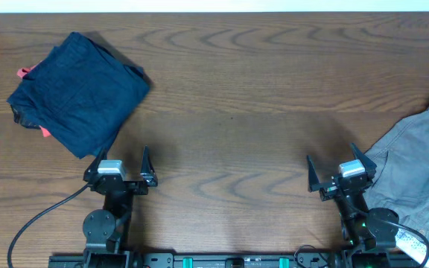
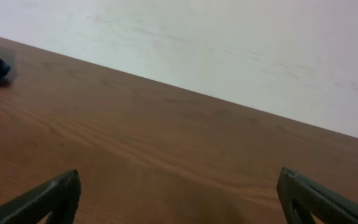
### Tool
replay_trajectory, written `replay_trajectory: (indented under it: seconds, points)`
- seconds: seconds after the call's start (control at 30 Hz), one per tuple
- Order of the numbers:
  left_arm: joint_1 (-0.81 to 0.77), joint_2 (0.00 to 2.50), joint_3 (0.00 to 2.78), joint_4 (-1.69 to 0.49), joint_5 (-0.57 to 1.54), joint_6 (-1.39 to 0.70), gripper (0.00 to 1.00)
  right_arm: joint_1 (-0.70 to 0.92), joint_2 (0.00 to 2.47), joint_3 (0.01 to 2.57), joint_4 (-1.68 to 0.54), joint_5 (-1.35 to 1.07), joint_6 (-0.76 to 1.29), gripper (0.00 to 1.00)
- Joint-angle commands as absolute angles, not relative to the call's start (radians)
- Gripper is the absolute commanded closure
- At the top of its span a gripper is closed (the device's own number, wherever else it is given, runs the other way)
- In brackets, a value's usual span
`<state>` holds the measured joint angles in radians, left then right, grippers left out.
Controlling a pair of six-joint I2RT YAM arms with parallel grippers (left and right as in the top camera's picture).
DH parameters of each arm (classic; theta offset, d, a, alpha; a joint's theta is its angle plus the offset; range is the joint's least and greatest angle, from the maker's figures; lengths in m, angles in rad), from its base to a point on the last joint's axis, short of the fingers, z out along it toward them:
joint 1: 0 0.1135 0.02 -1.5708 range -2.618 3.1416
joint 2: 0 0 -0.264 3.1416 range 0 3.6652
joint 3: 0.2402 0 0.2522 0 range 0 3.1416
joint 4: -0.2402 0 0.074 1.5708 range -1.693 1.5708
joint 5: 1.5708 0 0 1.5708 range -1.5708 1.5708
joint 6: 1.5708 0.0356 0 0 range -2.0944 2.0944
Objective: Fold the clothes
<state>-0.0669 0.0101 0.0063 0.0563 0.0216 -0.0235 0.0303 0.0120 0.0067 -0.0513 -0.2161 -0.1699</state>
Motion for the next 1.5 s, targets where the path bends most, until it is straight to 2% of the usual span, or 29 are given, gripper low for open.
replay_trajectory:
  seconds: [0.0,0.07,1.47]
  points:
    - [-0.062,0.002,0.004,0.020,-0.017,0.038,0.02,0.039,0.005,0.006,-0.056,-0.217,-0.181,0.01]
    - [-0.062,0.002,0.004,-0.077,-0.015,0.032,0.02,0.039,0.005,0.006,-0.056,-0.217,-0.181,0.01]
    - [-0.063,0.004,0.004,-0.073,-0.005,0.030,0.02,0.039,0.005,0.006,-0.056,-0.217,-0.181,0.01]
